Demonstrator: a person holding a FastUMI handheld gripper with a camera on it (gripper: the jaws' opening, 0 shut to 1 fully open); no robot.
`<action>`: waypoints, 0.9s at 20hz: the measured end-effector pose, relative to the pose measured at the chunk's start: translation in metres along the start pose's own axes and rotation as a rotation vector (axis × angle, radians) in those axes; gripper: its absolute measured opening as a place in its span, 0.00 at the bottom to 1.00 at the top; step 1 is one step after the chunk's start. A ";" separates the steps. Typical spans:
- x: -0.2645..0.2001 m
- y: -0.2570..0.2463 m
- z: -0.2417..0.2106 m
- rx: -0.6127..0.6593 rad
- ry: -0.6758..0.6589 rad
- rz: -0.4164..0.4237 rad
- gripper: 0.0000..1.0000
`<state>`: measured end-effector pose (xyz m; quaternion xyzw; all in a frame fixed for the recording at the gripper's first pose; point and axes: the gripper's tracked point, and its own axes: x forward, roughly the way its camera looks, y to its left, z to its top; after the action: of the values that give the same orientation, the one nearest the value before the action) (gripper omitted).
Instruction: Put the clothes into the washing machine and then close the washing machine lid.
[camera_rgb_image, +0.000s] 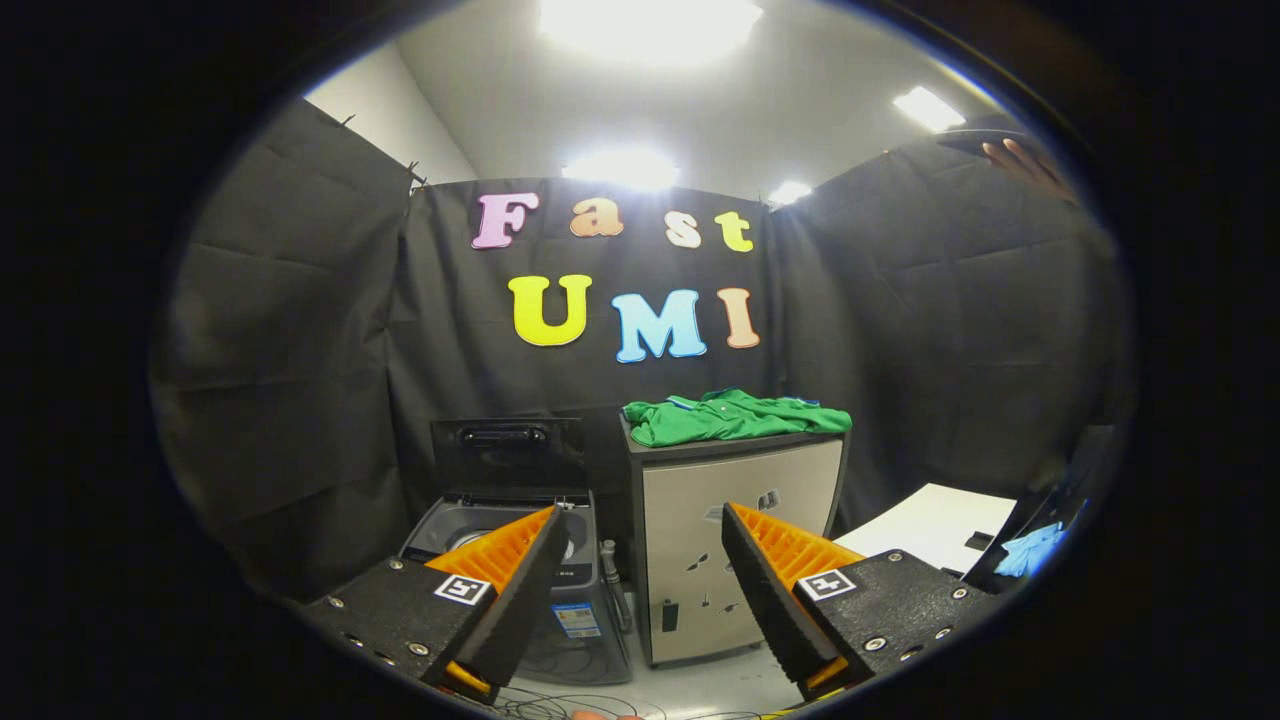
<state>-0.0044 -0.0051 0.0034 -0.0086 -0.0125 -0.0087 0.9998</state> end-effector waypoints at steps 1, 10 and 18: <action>0.001 0.000 0.001 -0.001 -0.001 0.001 0.96; 0.005 0.006 -0.002 -0.003 0.002 0.015 0.96; 0.015 0.013 -0.005 -0.011 0.010 0.026 0.96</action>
<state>0.0107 0.0079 -0.0013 -0.0144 -0.0072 0.0043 0.9999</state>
